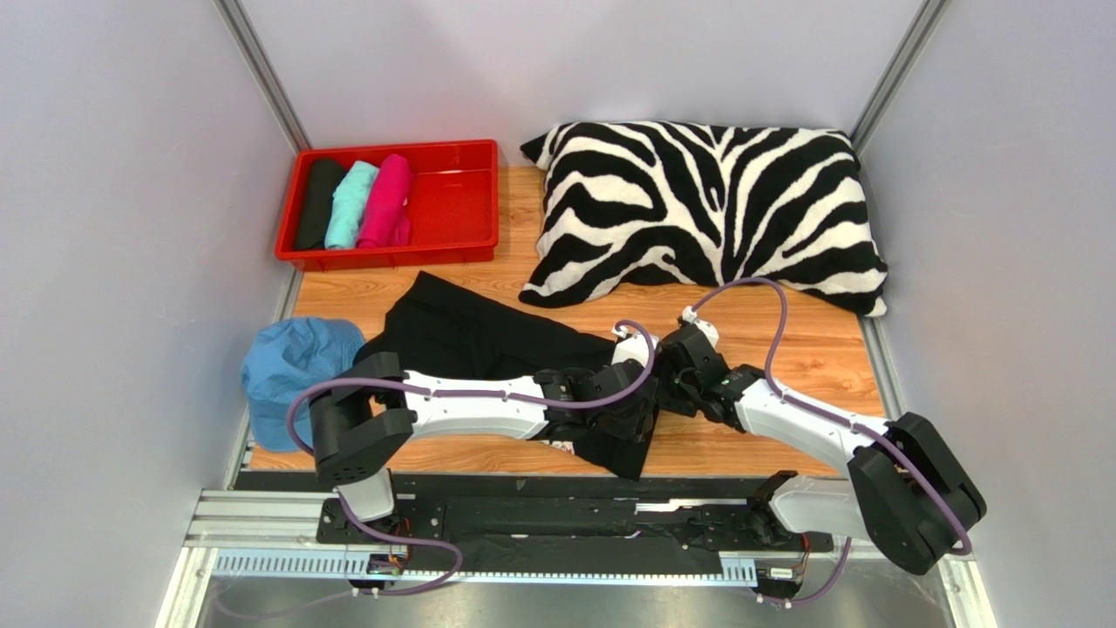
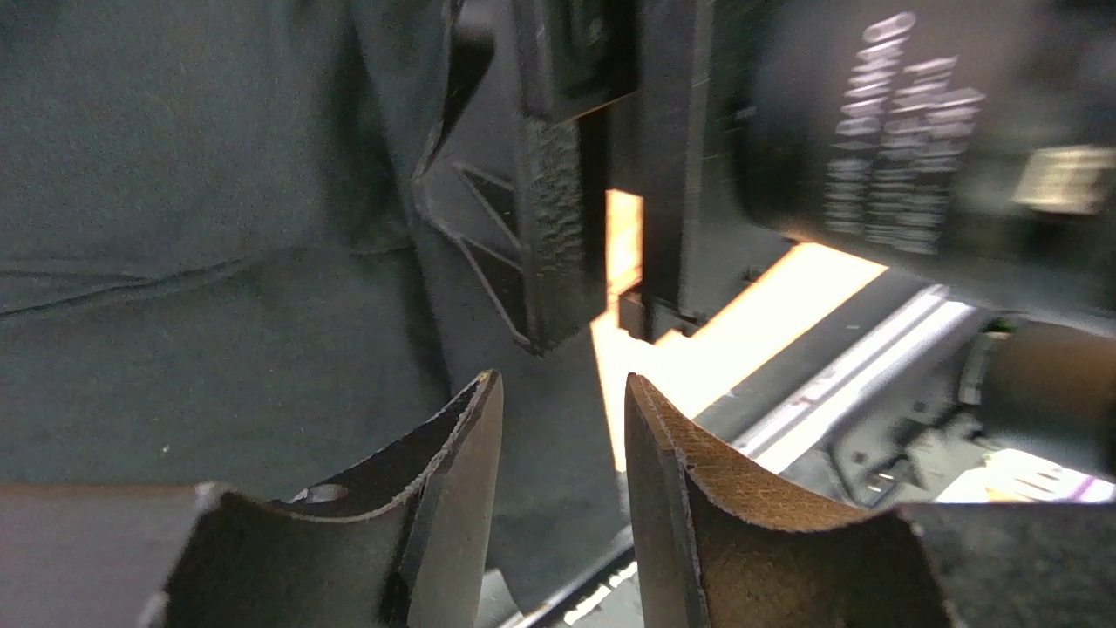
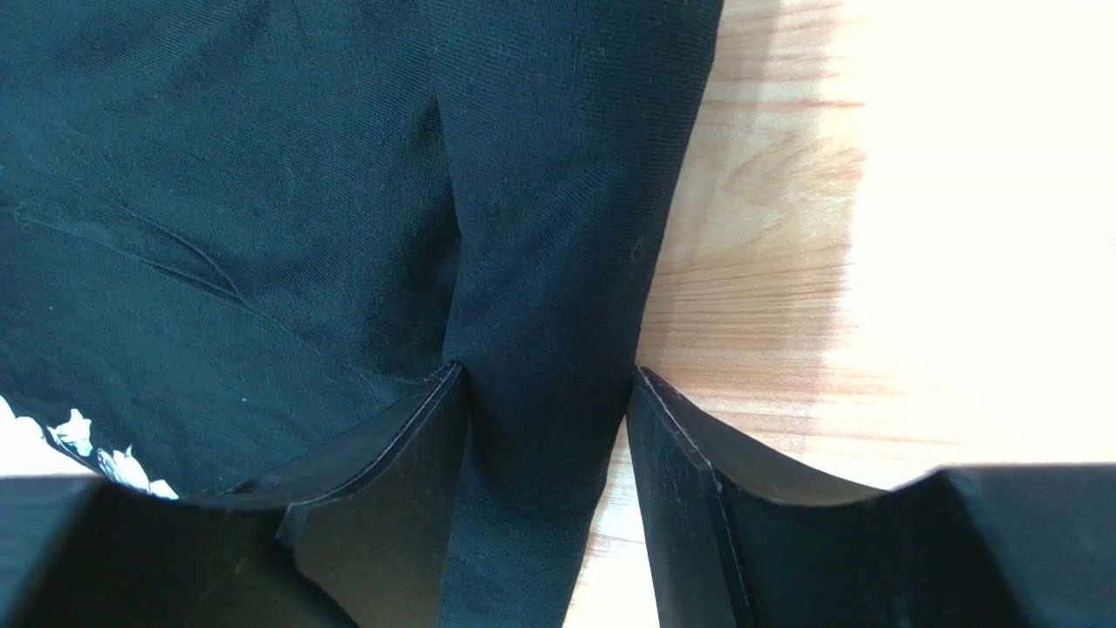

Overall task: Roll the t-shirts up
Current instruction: Roll the T-shirt to the center of the board.

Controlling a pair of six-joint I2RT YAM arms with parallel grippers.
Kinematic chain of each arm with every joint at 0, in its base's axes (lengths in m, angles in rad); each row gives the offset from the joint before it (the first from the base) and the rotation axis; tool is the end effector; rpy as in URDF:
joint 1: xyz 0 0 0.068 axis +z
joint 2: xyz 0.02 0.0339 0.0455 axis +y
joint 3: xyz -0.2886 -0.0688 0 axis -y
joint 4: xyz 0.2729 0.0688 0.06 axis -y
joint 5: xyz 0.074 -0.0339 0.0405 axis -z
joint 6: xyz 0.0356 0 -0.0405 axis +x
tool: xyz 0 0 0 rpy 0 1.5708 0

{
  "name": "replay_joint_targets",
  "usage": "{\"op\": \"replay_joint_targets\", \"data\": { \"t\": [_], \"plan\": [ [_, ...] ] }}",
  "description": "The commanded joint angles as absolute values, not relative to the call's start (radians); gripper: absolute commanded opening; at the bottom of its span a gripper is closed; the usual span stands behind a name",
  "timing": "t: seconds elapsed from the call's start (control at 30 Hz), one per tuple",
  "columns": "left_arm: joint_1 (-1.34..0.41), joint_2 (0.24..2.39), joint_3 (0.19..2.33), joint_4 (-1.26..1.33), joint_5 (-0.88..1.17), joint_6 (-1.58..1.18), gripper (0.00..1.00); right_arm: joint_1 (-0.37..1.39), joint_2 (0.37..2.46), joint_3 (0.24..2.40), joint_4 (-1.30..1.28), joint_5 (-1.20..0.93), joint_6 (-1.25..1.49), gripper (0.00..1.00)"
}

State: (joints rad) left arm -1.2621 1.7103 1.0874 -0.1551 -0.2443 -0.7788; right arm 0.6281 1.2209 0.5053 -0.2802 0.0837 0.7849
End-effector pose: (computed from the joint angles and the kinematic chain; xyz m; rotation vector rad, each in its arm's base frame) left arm 0.1279 -0.3729 0.2126 0.4612 2.3942 -0.7124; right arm 0.1846 0.1303 0.1590 0.2375 2.6095 0.4195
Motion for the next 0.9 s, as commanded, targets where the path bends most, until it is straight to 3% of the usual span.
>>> {"op": "replay_joint_targets", "data": {
  "t": [0.0, 0.87],
  "plan": [
    [-1.264, 1.749, 1.105, -0.120, -0.252, -0.746, 0.48, 0.635, 1.244, 0.529, -0.304, 0.080, 0.779, 0.53],
    [-1.331, 1.851, 1.092, -0.141, -0.284, -0.788, 0.60, 0.635, 1.278, 0.558, -0.345, 0.078, 0.799, 0.52]
  ]
}}
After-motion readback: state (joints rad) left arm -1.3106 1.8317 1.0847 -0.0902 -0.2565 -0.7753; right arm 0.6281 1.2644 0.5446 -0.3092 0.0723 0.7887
